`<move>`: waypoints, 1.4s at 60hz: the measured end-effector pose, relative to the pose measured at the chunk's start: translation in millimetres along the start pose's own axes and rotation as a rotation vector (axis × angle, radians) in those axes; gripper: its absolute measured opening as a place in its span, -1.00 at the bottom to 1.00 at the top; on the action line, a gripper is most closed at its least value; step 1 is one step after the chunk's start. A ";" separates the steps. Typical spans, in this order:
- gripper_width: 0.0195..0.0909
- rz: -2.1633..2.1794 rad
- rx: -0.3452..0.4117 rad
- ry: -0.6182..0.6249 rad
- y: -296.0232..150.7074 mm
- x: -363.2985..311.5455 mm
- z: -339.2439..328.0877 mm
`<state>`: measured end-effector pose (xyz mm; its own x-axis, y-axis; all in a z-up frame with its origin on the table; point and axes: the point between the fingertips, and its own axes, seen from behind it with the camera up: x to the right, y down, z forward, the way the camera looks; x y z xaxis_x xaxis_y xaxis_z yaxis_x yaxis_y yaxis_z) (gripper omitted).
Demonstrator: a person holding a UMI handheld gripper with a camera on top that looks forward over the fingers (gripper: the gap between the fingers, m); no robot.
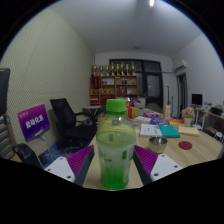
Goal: Pour water
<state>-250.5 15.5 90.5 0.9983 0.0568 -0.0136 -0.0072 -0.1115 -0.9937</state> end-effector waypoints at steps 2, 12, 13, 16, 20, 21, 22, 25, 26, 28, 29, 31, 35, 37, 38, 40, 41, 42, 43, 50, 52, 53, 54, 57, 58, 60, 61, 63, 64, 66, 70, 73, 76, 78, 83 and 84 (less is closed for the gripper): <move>0.56 -0.009 -0.005 0.008 0.4 -0.2 6.7; -0.04 0.026 -0.010 0.048 1.6 9.4 21.2; -0.04 0.028 -0.012 0.042 1.8 10.0 21.9; -0.11 0.016 -0.009 0.028 1.6 10.4 22.7; -0.20 -0.008 -0.004 0.010 -0.5 6.2 26.4; -0.20 -0.013 -0.003 0.004 -0.8 5.5 28.7; -0.17 -0.017 -0.001 -0.002 -1.7 4.4 29.5; -0.29 0.002 0.003 -0.026 -4.5 1.8 35.6; -0.29 0.021 0.008 -0.039 -4.6 -2.9 36.8; -0.30 0.088 0.006 -0.072 -8.8 0.7 47.0; -0.30 0.132 0.001 -0.086 -10.3 -0.2 50.4; -0.30 0.235 -0.014 -0.120 -13.6 -2.0 57.6; -0.30 0.491 -0.071 -0.201 -19.7 -7.0 71.3; -0.30 0.622 -0.095 -0.228 -24.3 -15.4 76.4; -0.30 0.677 -0.101 -0.251 -24.1 -8.4 81.7; -0.30 0.782 -0.106 -0.274 -31.0 -2.8 86.0; -0.30 0.829 -0.106 -0.282 -34.6 1.0 88.0; -0.30 0.875 -0.107 -0.287 -37.2 4.8 90.2; -0.30 0.920 -0.109 -0.291 -38.8 8.7 92.7; -0.30 1.244 -0.144 -0.342 -44.9 25.8 108.8; -0.30 1.338 -0.152 -0.369 -49.2 29.8 108.8; -0.30 1.384 -0.153 -0.384 -51.9 31.9 108.5; -0.30 1.431 -0.154 -0.393 -59.0 31.8 103.0; -0.30 1.552 -0.159 -0.430 -65.5 36.6 99.6; -0.30 1.588 -0.162 -0.443 -67.4 38.0 98.7; -0.31 1.653 -0.166 -0.465 -71.5 40.6 96.1; -0.30 1.683 -0.170 -0.477 -73.1 41.1 94.4; -0.30 1.741 -0.181 -0.499 -76.1 41.5 92.0; -0.30 1.771 -0.187 -0.510 -77.5 41.3 90.5; -0.30 1.837 -0.202 -0.531 -86.4 38.6 86.3; -0.30 1.946 -0.224 -0.572 -92.6 38.2 76.6; -0.30 1.998 -0.237 -0.579 -91.8 37.2 69.9; -0.30 2.036 -0.239 -0.576 -93.3 36.1 76.1; -0.30 2.058 -0.232 -0.576 -94.0 37.3 72.7; -0.30 2.108 -0.223 -0.568 -88.3 37.2 39.3; -0.29 2.114 -0.226 -0.570 -93.6 42.1 64.9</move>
<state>-211.6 92.7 175.7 -0.5808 -0.0722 -0.8108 -0.7009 -0.4622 0.5432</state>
